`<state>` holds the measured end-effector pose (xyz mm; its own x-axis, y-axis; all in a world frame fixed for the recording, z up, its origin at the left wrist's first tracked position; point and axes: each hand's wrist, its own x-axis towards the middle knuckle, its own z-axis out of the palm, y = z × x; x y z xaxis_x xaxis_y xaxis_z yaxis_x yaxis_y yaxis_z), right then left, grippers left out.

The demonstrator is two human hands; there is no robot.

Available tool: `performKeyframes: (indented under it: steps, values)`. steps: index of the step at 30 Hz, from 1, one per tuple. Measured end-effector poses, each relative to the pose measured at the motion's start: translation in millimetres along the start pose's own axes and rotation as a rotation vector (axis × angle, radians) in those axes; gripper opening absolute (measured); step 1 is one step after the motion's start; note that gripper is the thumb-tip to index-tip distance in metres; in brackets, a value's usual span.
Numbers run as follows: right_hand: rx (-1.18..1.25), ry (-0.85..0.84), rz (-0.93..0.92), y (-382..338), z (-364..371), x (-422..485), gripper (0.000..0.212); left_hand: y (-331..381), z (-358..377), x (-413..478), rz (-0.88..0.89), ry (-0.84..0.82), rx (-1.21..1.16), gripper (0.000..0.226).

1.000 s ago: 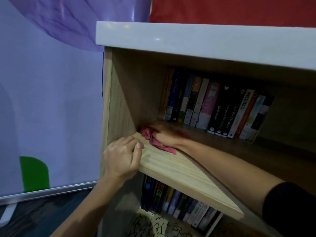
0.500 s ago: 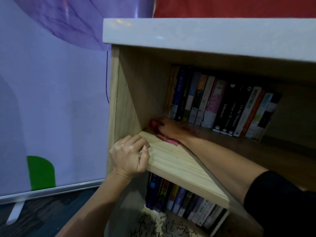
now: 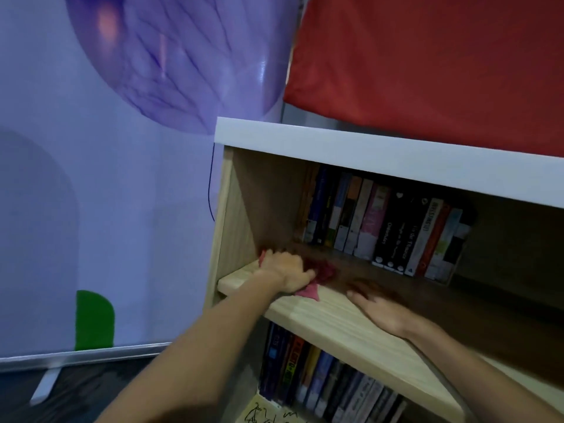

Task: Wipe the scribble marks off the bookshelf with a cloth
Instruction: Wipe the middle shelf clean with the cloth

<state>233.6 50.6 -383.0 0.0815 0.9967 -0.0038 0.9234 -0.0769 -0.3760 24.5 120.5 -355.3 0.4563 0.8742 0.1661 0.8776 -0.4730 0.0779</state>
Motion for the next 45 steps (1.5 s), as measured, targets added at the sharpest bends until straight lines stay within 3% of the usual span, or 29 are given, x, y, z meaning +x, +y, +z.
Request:
performKeyframes:
  steps: [2,4,10,18,23,26,31,34,36,38,41,43,45]
  values:
    - [-0.01,-0.014,-0.027,-2.9,0.3,2.7,0.057,8.4,6.6,17.2,-0.068,-0.147,0.008,0.084]
    - [0.009,-0.018,-0.034,-5.8,-2.2,4.5,0.058,7.3,9.0,26.0,-0.103,-0.158,-0.018,0.09]
    - [0.03,-0.026,0.002,-3.5,-3.5,6.9,0.063,-3.0,5.1,1.3,-0.209,-0.069,0.005,0.067]
    - [0.08,0.027,-0.012,-11.8,-7.3,-3.2,0.057,-1.0,6.2,-60.9,-0.432,0.052,-0.009,0.063]
    - [0.216,0.186,-0.024,-13.4,-8.0,-7.9,0.031,28.5,3.8,-86.6,-0.595,0.012,-0.02,0.06]
    - [0.4,0.329,0.016,-14.0,-9.8,-5.8,0.028,69.7,2.7,-91.7,-0.496,-0.026,0.026,0.06]
    - [0.685,0.516,0.137,-5.5,-19.3,-4.8,0.032,138.4,5.4,-106.6,-0.04,-0.035,-0.021,0.058]
    - [0.732,0.609,0.095,-10.0,-25.2,-15.6,0.03,122.2,-3.9,-106.8,0.161,0.024,-0.379,0.048]
    - [0.754,0.662,-0.012,-26.2,-31.7,-33.6,0.027,85.6,-11.7,-101.1,0.121,0.174,-0.619,0.041]
    - [0.656,0.505,-0.238,-46.9,-31.0,-59.1,0.026,41.7,-10.4,-91.3,-0.019,0.333,-0.65,0.037]
    - [-0.071,0.037,-0.552,-64.1,-1.6,-93.0,0.044,-2.4,9.3,-80.7,-0.201,0.268,-0.524,0.039]
    - [-0.407,-0.014,-0.545,-55.1,3.4,-104.2,0.054,-14.0,21.4,-75.1,-0.225,0.206,-0.344,0.04]
    - [-0.366,-0.079,-0.417,-28.1,-15.3,-113.3,0.053,-18.0,27.7,-72.9,-0.186,0.257,-0.256,0.04]
